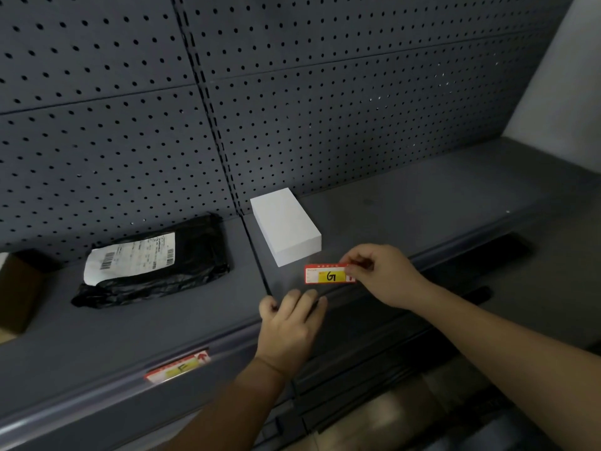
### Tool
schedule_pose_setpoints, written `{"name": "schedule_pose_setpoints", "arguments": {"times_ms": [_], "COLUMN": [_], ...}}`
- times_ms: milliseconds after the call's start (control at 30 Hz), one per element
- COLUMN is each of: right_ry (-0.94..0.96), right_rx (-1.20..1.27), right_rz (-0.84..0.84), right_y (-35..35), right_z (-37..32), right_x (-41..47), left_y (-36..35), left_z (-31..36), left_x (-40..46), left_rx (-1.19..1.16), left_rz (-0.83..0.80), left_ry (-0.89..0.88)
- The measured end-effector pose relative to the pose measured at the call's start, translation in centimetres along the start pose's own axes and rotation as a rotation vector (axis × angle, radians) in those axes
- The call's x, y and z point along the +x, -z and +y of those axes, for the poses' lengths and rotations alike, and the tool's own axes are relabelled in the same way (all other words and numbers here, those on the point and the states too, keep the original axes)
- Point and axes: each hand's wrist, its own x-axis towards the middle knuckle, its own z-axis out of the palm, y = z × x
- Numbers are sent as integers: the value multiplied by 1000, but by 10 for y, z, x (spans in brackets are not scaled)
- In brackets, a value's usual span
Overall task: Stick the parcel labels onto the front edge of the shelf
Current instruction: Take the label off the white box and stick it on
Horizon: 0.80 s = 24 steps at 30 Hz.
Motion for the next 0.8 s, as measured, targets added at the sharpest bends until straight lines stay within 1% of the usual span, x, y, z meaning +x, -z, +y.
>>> {"name": "schedule_pose_setpoints", "arguments": {"times_ms": [100, 267, 400, 567, 667, 800], "right_ry": [12, 54, 82, 143, 170, 273], "right_rx": [-13, -25, -22, -46, -79, -195], "right_rz": [-5, -20, -30, -54, -82, -93], "right_y": [0, -1, -2, 0, 1, -6], "right_z": [2, 3, 4, 3, 4, 13], "right_x": [0, -1, -3, -4, -6, -5], "left_y": [-2, -3, -6, -4, -2, 2], "left_z": [2, 0, 2, 6, 9, 11], "left_x": [-1, -4, -9, -11, -13, -17], "left_rx": [12, -11, -33, -54, -43, -49], "left_rz": [15, 59, 50, 27, -17, -62], "left_ry": [15, -18, -35, 42, 76, 113]}}
